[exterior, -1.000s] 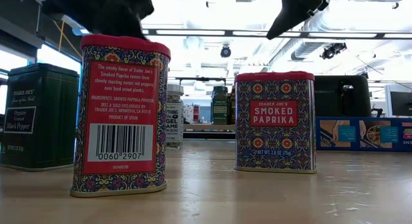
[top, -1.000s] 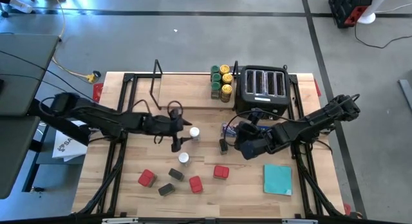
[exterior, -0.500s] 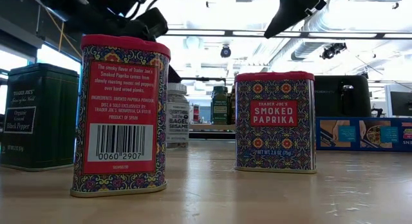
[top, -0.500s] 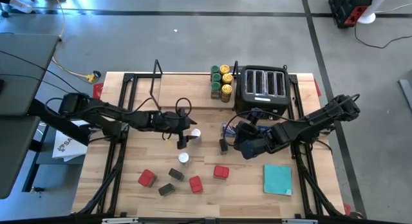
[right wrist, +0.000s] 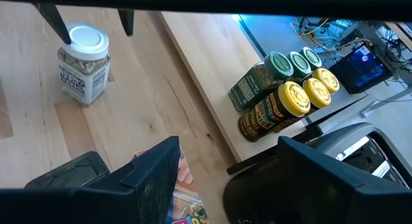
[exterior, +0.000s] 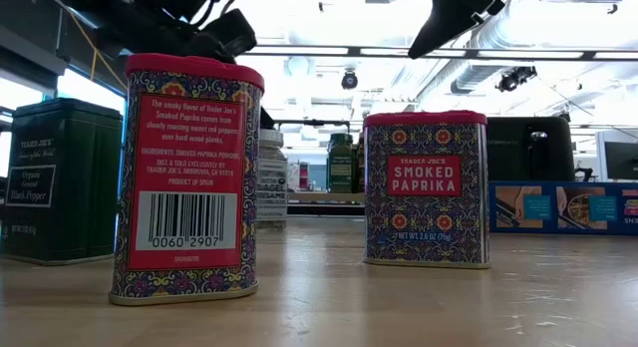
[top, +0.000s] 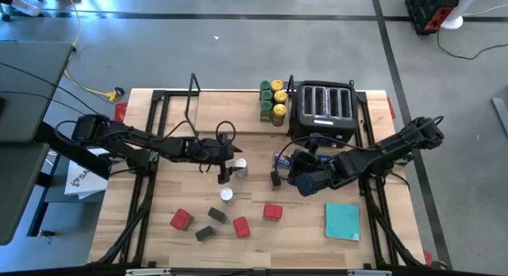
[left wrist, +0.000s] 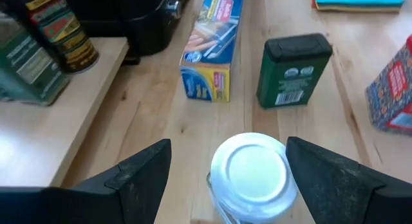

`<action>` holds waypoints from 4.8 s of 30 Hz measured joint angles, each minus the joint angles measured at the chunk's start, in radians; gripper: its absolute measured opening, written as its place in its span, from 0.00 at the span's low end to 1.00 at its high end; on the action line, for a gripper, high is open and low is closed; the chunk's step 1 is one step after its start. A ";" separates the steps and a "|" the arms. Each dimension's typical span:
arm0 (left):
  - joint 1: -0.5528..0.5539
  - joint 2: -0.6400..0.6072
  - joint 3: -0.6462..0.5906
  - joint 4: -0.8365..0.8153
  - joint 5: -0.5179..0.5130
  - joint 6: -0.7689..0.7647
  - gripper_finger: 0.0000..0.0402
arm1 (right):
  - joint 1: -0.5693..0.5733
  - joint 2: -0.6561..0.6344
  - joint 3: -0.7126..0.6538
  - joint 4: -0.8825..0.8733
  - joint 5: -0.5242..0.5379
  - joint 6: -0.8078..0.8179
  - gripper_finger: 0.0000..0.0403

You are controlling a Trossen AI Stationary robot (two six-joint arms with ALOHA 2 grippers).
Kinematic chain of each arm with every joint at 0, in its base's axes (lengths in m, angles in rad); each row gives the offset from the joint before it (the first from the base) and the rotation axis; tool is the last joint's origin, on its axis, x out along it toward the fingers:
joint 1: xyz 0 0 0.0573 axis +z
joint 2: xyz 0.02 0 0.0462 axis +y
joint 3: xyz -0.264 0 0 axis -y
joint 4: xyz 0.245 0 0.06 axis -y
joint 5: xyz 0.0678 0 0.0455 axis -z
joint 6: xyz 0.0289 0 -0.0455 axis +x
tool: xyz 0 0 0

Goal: Shelf spices
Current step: Put the top white seasoning bottle on the shelf

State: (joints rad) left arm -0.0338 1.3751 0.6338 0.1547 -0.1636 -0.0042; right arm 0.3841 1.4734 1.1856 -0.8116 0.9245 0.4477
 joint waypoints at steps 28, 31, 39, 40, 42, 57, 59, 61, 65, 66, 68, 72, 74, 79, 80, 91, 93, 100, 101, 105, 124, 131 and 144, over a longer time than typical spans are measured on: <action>-0.141 0.028 -0.067 0.068 -0.190 -0.237 0.76 | 0.001 0.000 0.000 0.000 -0.016 -0.002 0.64; -0.140 0.065 -0.067 0.099 -0.249 -0.292 0.76 | 0.001 0.000 0.000 0.000 -0.016 -0.002 0.64; -0.145 0.109 -0.067 0.230 -0.216 -0.281 0.76 | 0.001 0.000 -0.004 0.005 -0.016 -0.003 0.64; -0.145 0.111 -0.066 0.252 -0.215 -0.275 0.76 | 0.001 0.000 -0.004 0.004 -0.016 -0.003 0.64; -0.145 0.111 -0.066 0.272 -0.214 -0.274 0.76 | 0.001 0.000 -0.004 0.004 -0.016 -0.003 0.64; -0.143 0.111 -0.066 0.277 -0.186 -0.274 0.58 | 0.003 0.000 -0.004 0.008 -0.015 -0.002 0.64; -0.143 0.111 -0.066 0.277 -0.186 -0.273 0.55 | 0.003 0.000 -0.004 0.008 -0.015 -0.002 0.64; -0.143 0.111 -0.066 0.279 -0.186 -0.271 0.52 | 0.003 0.000 -0.004 0.008 -0.014 -0.003 0.64; -0.143 0.111 -0.066 0.287 -0.186 -0.262 0.49 | 0.002 0.000 -0.004 0.008 -0.010 -0.004 0.64; -0.143 0.111 -0.066 0.288 -0.186 -0.259 0.49 | 0.002 0.000 -0.004 0.008 -0.009 -0.005 0.64; -0.143 0.111 -0.066 0.288 -0.186 -0.257 0.50 | 0.002 0.000 -0.004 0.008 -0.009 -0.007 0.64; -0.144 0.111 -0.066 0.289 -0.186 -0.257 0.50 | 0.002 0.000 -0.004 0.008 -0.009 -0.003 0.64; -0.145 0.111 -0.066 0.290 -0.186 -0.256 0.50 | 0.002 0.000 -0.004 0.008 -0.010 -0.003 0.64; -0.145 0.111 -0.066 0.291 -0.186 -0.256 0.50 | 0.002 0.000 -0.004 0.008 -0.010 -0.003 0.64; -0.145 0.111 -0.066 0.291 -0.186 -0.255 0.50 | 0.002 0.000 -0.004 0.008 -0.010 -0.003 0.64; -0.143 0.111 -0.050 0.309 -0.181 -0.255 0.50 | 0.002 0.000 -0.004 0.008 -0.010 -0.003 0.64; -0.143 0.111 -0.049 0.308 -0.168 -0.255 0.50 | 0.002 0.000 -0.004 0.008 -0.010 -0.003 0.64; -0.142 0.111 -0.049 0.303 -0.163 -0.238 0.50 | 0.000 0.000 -0.004 0.008 0.004 -0.011 0.64; -0.142 0.111 -0.049 0.303 -0.163 -0.237 0.50 | 0.000 0.000 -0.004 0.008 0.004 -0.011 0.64; -0.142 0.111 -0.049 0.302 -0.162 -0.237 0.50 | 0.000 0.000 -0.004 0.008 0.006 -0.001 0.64; -0.016 0.037 0.244 -0.156 -0.195 -0.050 0.49 | 0.000 0.000 -0.004 0.008 0.008 -0.003 0.64; 0.263 0.037 0.342 -0.194 -0.001 0.134 0.49 | 0.000 0.000 -0.004 0.008 0.008 -0.003 0.64; 0.654 0.249 0.470 -0.081 0.390 0.217 0.49 | -0.012 0.000 -0.004 0.008 0.021 -0.001 0.64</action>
State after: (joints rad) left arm 0.6207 1.6244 1.1036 0.0734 0.2264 0.2125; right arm 0.3725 1.4734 1.1816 -0.8036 0.9451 0.4465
